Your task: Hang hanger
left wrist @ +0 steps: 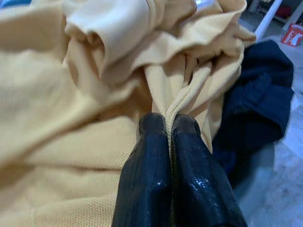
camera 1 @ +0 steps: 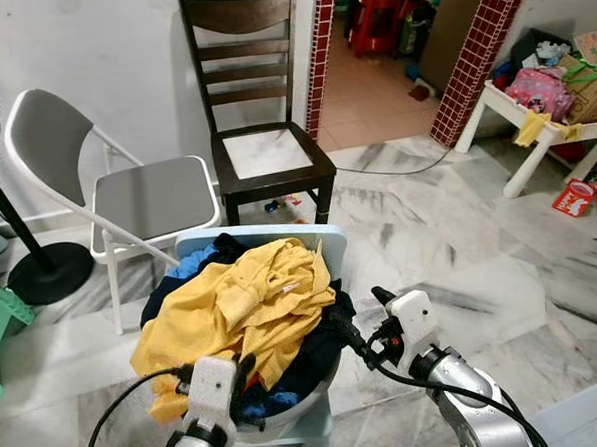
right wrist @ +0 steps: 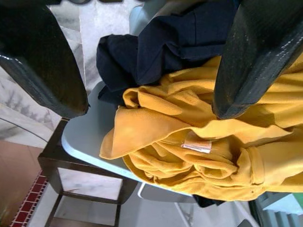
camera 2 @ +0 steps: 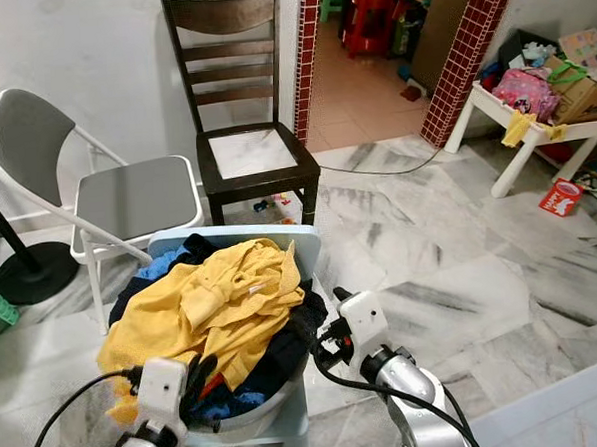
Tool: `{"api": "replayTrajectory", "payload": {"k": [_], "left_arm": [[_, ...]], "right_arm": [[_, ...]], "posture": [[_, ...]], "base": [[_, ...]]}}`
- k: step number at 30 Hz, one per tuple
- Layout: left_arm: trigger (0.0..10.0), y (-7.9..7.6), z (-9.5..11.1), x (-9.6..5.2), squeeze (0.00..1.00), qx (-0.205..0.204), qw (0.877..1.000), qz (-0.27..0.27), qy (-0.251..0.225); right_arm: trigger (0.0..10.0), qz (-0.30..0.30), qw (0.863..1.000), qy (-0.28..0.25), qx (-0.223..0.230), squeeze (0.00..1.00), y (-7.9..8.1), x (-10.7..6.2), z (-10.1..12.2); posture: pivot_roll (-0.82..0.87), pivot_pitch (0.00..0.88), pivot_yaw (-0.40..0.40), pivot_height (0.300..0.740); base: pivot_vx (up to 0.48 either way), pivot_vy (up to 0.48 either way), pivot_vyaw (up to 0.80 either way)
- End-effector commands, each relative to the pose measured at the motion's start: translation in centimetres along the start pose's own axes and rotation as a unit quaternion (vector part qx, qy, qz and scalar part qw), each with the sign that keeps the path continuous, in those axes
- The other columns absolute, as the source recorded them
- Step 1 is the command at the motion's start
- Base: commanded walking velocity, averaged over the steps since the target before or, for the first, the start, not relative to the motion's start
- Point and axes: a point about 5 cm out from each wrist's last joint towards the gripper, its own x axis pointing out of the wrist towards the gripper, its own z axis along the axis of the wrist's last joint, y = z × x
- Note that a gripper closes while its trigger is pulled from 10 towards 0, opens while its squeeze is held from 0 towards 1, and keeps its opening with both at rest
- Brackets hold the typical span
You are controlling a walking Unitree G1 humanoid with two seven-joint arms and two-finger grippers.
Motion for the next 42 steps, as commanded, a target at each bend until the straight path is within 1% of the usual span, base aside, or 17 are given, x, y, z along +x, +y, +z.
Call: {"api": "replayTrajectory", "payload": {"k": [1,3,7,10,11,12,13,16,21,25,26,27,28,30,35,36,42], "left_arm": [[0.0,-0.2,0.6,-1.3,0.00,0.015,1.000,-0.010,-0.004],[0.0,-0.1,0.7,-1.6,0.00,0.015,1.000,-0.006,-0.004],[0.0,0.7,0.6,-4.9,0.00,0.011,1.000,0.028,0.010],[0.0,0.7,0.1,-6.1,0.00,-0.005,0.999,0.043,0.021],[0.0,0.4,-0.7,-7.2,0.00,-0.024,0.998,0.055,0.035],[0.0,0.4,-0.7,-7.2,0.00,-0.024,0.998,0.055,0.035],[0.0,-0.5,-2.3,-8.8,0.00,-0.067,0.992,0.078,0.067],[0.0,-0.8,-4.5,-10.3,0.00,-0.095,0.985,0.093,0.110],[0.0,-0.1,-4.6,-10.0,0.00,-0.069,0.987,0.102,0.107],[0.0,1.8,-4.0,-8.5,0.00,-0.036,0.986,0.130,0.093],[4.9,3.8,-3.7,-7.6,0.00,-0.025,0.985,0.144,0.090],[4.9,3.8,-3.7,-7.6,0.00,-0.025,0.985,0.144,0.090],[10.0,4.2,-3.7,-7.4,0.00,-0.025,0.985,0.148,0.087],[10.0,5.5,-3.5,-6.6,0.00,-0.026,0.983,0.167,0.072],[10.0,6.5,-2.6,-5.9,0.00,-0.013,0.981,0.189,0.053],[10.0,6.8,-1.4,-5.6,1.00,-0.015,0.979,0.203,0.034],[10.0,8.0,1.3,-5.5,1.00,-0.002,0.966,0.259,-0.020]], "right_arm": [[10.0,0.003,1.000,0.007,-0.006,0.00,-0.4,-0.1,0.0],[10.0,0.004,1.000,0.008,-0.007,0.00,-0.4,-0.1,-0.1],[10.0,0.021,1.000,0.015,-0.015,0.00,-0.1,0.2,-0.3],[10.0,0.028,0.999,0.017,-0.017,0.00,0.0,0.3,-0.3],[10.0,0.031,0.999,0.019,-0.019,0.00,0.0,0.3,-0.4],[10.0,0.031,0.999,0.019,-0.019,0.00,0.0,0.3,-0.4],[10.0,0.037,0.999,0.024,-0.021,0.00,0.0,0.4,-0.6],[10.0,0.042,0.998,0.030,-0.025,0.00,-0.1,0.6,-0.7],[10.0,0.045,0.998,0.032,-0.030,0.00,-0.2,0.7,-0.7],[10.0,0.045,0.998,0.032,-0.033,0.00,-0.2,0.8,-0.7],[10.0,0.046,0.998,0.032,-0.036,0.00,-0.2,0.9,-0.7],[10.0,0.046,0.998,0.032,-0.036,0.00,-0.2,0.9,-0.7],[10.0,0.045,0.998,0.031,-0.036,0.00,-0.2,0.9,-0.7],[10.0,0.043,0.998,0.028,-0.038,0.00,-0.3,0.9,-0.7],[10.0,0.037,0.998,0.028,-0.040,0.00,-0.4,0.8,-0.8],[10.0,0.036,0.998,0.027,-0.042,0.00,-0.4,0.8,-0.8],[10.0,0.034,0.998,0.026,-0.045,0.00,-0.4,0.8,-0.9]], "posture": [[0.08,0.044,-0.097,0.740],[0.08,0.044,-0.097,0.740],[0.12,0.060,-0.117,0.740],[0.13,0.065,-0.123,0.740],[0.14,0.069,-0.128,0.740],[0.14,0.069,-0.128,0.740],[0.14,0.071,-0.130,0.740],[0.15,0.072,-0.136,0.740],[0.15,0.069,-0.141,0.740],[0.14,0.064,-0.140,0.740],[0.14,0.062,-0.138,0.740],[0.14,0.062,-0.138,0.740],[0.14,0.062,-0.138,0.740],[0.13,0.058,-0.134,0.740],[0.12,0.051,-0.129,0.740],[0.12,0.050,-0.128,0.740],[0.12,0.052,-0.126,0.740]], "base": [[0.000,0.000,0.00],[0.000,0.000,0.00],[0.000,0.000,0.00],[0.000,0.000,0.00],[0.000,0.000,0.00],[0.000,0.000,0.00],[0.000,0.000,0.00],[0.000,0.000,0.00],[0.000,0.000,0.00],[0.000,0.000,0.00],[0.000,0.000,0.00],[0.000,0.000,0.00],[0.000,0.000,0.00],[0.000,0.000,0.00],[0.000,0.000,0.00],[0.000,0.000,0.00],[0.000,0.000,0.00]]}}
